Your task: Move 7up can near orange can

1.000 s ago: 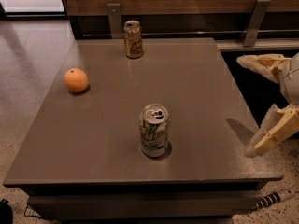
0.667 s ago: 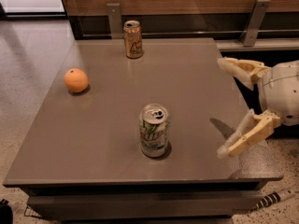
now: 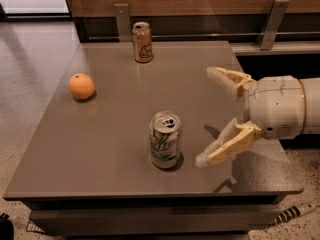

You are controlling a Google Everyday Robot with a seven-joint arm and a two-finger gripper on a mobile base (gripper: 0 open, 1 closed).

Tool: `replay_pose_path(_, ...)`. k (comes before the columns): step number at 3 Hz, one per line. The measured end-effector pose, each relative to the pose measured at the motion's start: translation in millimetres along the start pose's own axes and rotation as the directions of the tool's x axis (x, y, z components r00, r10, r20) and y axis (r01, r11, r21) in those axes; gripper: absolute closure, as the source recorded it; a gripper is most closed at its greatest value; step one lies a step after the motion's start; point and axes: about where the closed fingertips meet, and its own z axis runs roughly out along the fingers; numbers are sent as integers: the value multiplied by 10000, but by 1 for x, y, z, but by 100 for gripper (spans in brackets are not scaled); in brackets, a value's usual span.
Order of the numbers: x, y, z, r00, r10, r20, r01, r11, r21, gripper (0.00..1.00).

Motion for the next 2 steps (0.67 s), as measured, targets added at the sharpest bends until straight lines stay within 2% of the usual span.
replay_pose_path(1, -1, -1, 2, 10000, 51, 28, -51, 10000, 47, 0)
replay_pose_path(2, 5, 0, 8, 9994, 237, 238, -233, 9996, -148, 0)
